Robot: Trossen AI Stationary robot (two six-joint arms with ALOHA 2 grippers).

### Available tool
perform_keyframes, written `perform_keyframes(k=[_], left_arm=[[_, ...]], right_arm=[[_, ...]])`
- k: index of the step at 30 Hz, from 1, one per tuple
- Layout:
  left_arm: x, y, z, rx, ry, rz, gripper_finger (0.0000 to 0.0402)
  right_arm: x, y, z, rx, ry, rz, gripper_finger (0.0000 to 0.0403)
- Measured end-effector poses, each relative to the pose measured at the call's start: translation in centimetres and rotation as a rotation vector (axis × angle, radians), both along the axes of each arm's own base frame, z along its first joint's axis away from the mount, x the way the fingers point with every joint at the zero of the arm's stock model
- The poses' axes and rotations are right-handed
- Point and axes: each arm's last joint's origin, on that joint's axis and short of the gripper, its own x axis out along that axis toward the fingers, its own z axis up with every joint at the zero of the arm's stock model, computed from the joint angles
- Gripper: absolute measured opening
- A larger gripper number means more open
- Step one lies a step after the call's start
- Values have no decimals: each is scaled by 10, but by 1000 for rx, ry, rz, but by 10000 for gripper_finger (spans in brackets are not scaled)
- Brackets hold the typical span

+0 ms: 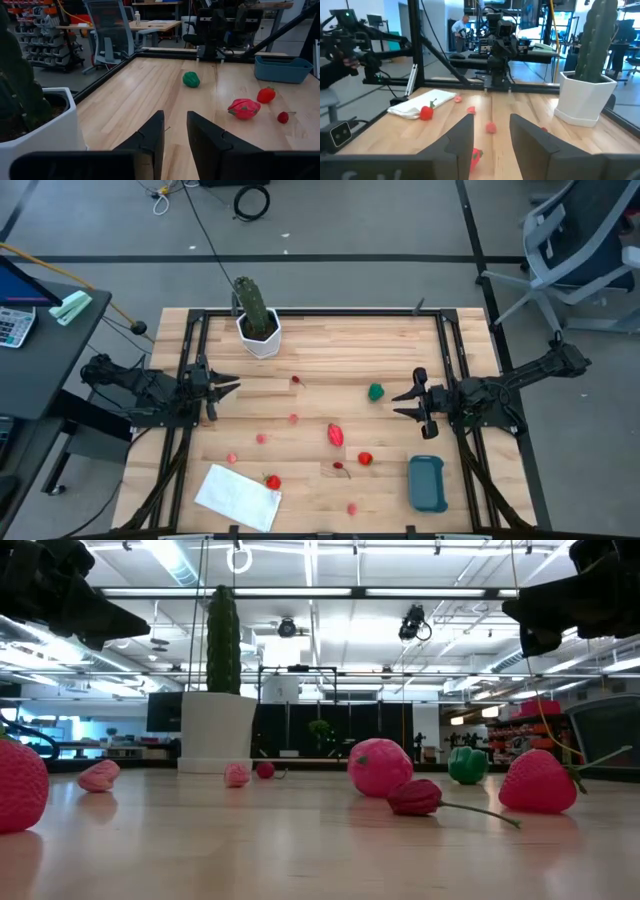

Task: Pick and placing Produce into tupperware
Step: Put the green bell pepper into the bin

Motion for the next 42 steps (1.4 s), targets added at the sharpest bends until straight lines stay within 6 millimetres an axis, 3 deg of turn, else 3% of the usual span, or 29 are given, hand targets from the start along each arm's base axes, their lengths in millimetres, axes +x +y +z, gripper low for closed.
perform_keyframes(k=[9,12,16,18,22,27,32,37,42], left_arm=[[0,0,0,-39,-14,5,86],[0,0,1,-54,-27,6,90],[0,0,1,-103,-43,12,91],[0,0,1,-158,-60,19,88],[0,0,1,-228,-82,27,83],[0,0,1,-283,-99,33,80],[0,0,1,-298,-105,35,84],[0,0,1,-298,-105,35,89],[0,0,1,-297,-104,35,85]], right_arm=[[-1,-1,13,222,-114,11,135],[-1,-1,13,225,-114,12,135],[-1,0,13,430,-100,41,135],[-1,0,11,436,-77,40,135],[0,-1,3,397,-2,-21,135],[1,1,0,232,37,35,135],[5,2,33,-51,60,23,150],[10,0,78,-254,331,-97,184],[28,5,103,-361,583,-103,218]])
